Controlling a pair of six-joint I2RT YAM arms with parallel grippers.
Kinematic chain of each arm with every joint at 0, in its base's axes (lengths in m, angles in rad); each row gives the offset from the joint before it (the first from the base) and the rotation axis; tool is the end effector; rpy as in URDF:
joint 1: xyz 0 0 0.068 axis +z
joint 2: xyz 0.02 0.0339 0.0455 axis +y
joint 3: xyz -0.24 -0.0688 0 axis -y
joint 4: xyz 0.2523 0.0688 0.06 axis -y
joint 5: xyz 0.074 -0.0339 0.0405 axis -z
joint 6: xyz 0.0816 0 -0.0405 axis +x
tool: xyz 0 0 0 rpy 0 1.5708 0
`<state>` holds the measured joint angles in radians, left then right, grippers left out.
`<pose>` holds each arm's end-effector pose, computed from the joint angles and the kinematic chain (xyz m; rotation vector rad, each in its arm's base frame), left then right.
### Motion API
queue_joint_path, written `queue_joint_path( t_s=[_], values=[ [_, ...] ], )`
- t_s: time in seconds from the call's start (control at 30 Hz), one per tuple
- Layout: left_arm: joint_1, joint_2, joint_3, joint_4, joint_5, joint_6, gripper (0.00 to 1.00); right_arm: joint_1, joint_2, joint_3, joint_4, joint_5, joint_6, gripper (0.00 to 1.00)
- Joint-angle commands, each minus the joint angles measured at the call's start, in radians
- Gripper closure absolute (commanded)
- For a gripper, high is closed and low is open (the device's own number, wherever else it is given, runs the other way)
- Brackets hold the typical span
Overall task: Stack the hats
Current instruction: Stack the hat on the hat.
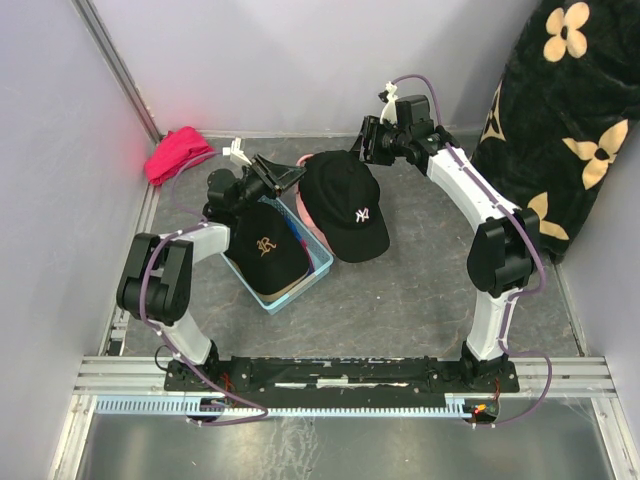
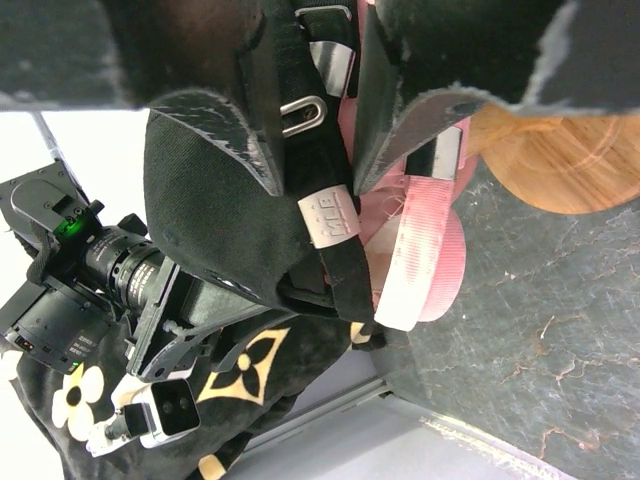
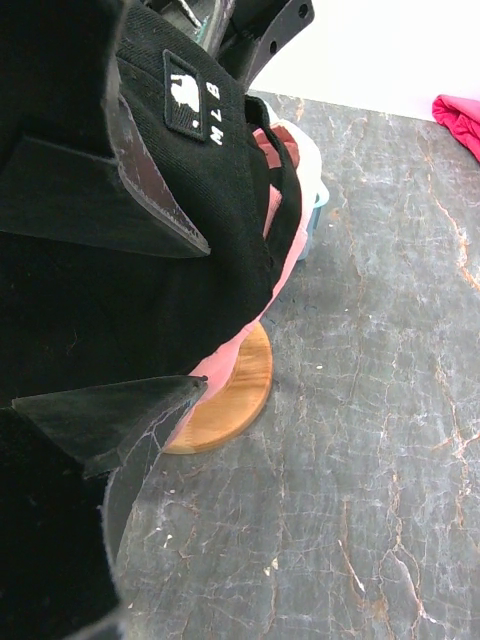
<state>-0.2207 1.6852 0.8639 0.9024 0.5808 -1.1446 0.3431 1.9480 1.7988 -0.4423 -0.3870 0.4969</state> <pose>0.3853 -0.1323 0.2196 -0.2527 1.6893 -1.4885 0.4520 0.1942 0.2751 -0.0612 2.2522 0.8879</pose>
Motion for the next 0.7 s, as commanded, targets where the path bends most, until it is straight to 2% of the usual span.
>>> queue_joint_path(
  t_s=[0.0, 0.13, 0.47, 0.67],
  values=[
    [-0.006, 0.007, 0.026, 0.137, 0.047, -0.059, 0.64, 0.029, 0.015, 0.039, -0.024, -0.021, -0.021, 0.41],
    [-0.007, 0.001, 0.007, 0.143, 0.024, -0.068, 0.73, 0.029, 0.014, 0.039, -0.027, -0.018, -0.021, 0.41],
    [-0.007, -0.017, -0.043, 0.126, -0.052, -0.064, 0.85, 0.031, 0.011, 0.039, -0.037, -0.013, -0.028, 0.41],
    [-0.006, -0.056, -0.065, 0.032, -0.105, -0.017, 0.89, 0.03, 0.012, 0.036, -0.042, -0.002, -0.032, 0.4]
  ],
)
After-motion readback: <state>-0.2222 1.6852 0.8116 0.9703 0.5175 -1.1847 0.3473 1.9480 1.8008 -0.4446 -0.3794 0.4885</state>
